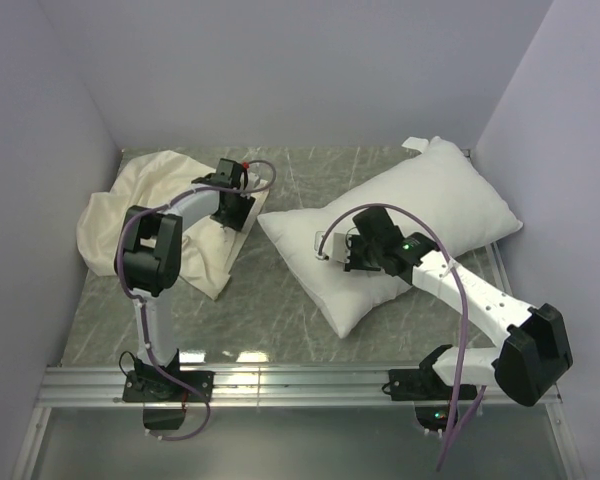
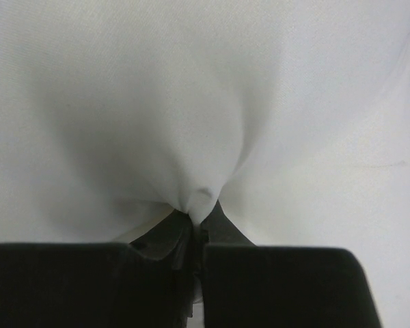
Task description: Put the pillow into the pillowcase
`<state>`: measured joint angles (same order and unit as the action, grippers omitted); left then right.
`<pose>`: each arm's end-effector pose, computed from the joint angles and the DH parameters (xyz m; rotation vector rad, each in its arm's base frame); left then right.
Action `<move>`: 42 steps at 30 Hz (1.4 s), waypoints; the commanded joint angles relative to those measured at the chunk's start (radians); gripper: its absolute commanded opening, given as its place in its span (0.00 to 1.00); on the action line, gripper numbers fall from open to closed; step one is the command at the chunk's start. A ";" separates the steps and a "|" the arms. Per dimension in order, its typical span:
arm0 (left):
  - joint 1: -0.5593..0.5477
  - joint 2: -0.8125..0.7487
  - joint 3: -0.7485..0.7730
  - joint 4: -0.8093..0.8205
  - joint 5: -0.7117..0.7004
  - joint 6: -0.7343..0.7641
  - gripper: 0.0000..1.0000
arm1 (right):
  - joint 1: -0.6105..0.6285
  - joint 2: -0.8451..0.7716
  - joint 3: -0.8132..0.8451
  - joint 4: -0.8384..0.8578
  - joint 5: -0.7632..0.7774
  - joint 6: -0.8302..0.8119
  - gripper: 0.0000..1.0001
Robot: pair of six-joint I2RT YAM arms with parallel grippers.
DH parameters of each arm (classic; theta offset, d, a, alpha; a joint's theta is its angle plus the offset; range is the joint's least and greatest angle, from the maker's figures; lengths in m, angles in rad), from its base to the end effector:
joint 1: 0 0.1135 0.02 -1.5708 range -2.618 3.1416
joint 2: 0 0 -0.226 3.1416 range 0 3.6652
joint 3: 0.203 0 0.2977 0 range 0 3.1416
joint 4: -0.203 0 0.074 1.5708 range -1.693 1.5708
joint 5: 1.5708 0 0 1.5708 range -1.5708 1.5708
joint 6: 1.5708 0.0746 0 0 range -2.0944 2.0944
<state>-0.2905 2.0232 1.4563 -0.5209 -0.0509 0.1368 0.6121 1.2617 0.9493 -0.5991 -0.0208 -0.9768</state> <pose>0.4475 -0.1298 0.0793 0.5469 2.5993 0.0172 0.2759 0.1956 0.1788 -1.7803 1.7360 -0.1288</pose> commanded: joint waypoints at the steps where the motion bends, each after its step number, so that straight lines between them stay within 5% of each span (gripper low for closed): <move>1: -0.001 -0.003 0.052 0.030 -0.021 -0.009 0.49 | -0.025 0.002 -0.006 -0.114 0.024 0.020 0.00; 4: -0.001 -0.003 0.058 0.032 -0.018 -0.017 0.39 | -0.025 -0.002 -0.006 -0.116 0.024 0.021 0.00; 9: -0.001 -0.029 0.062 0.029 -0.006 -0.029 0.00 | -0.023 -0.007 0.009 -0.125 -0.025 0.030 0.00; 23: 0.027 -0.132 0.107 -0.034 0.082 -0.065 0.00 | 0.038 0.116 0.226 -0.151 -0.129 0.099 0.00; 25: 0.027 -0.139 0.105 -0.036 0.088 -0.065 0.00 | 0.038 0.097 0.226 -0.146 -0.125 0.107 0.16; 26: 0.027 -0.141 0.104 -0.036 0.088 -0.068 0.00 | 0.035 0.085 0.226 -0.142 -0.119 0.122 0.54; 28: 0.027 -0.142 0.104 -0.036 0.098 -0.069 0.00 | 0.028 0.033 0.223 -0.151 -0.122 0.116 1.00; 36: 0.030 -0.142 0.125 -0.050 0.121 -0.080 0.00 | 0.006 -0.039 0.250 -0.140 -0.199 0.035 1.00; 42: 0.051 -0.136 0.125 -0.059 0.160 -0.098 0.00 | 0.008 0.171 0.321 -0.129 -0.271 0.009 1.00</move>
<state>-0.2554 1.9224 1.5429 -0.5659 0.0635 0.0635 0.6235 1.3224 1.2213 -0.7486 -0.2382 -0.9337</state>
